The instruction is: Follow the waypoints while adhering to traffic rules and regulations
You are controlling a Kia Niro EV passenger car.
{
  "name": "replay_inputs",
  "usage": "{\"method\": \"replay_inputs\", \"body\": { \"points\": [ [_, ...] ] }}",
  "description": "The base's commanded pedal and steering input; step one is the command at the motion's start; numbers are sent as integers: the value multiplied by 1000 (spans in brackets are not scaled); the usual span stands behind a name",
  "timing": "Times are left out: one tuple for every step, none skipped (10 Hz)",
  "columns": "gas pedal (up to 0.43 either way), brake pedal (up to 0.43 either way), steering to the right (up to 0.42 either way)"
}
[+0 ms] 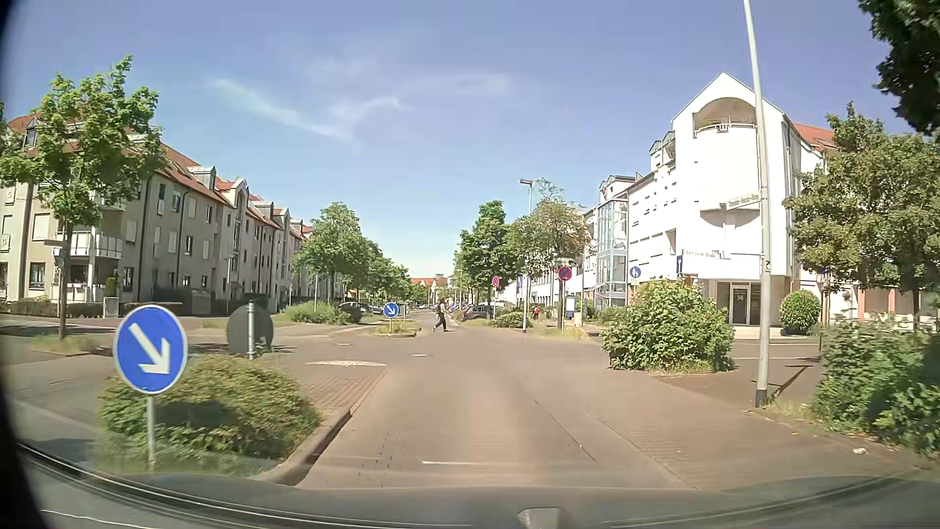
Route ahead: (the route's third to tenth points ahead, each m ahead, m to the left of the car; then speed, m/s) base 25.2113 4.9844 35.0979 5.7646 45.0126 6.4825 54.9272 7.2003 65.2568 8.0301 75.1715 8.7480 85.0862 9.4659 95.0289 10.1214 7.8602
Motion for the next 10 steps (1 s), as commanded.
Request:
{"method": "replay_inputs", "body": {
  "points": [
    [0,30,-5],
    [0,30,-15],
    [0,30,-23],
    [0,30,-32],
    [0,30,-39],
    [0,30,-41],
    [0,30,-41],
    [0,30,-38],
    [0,30,-34],
    [0,30,-31]
  ]
}}
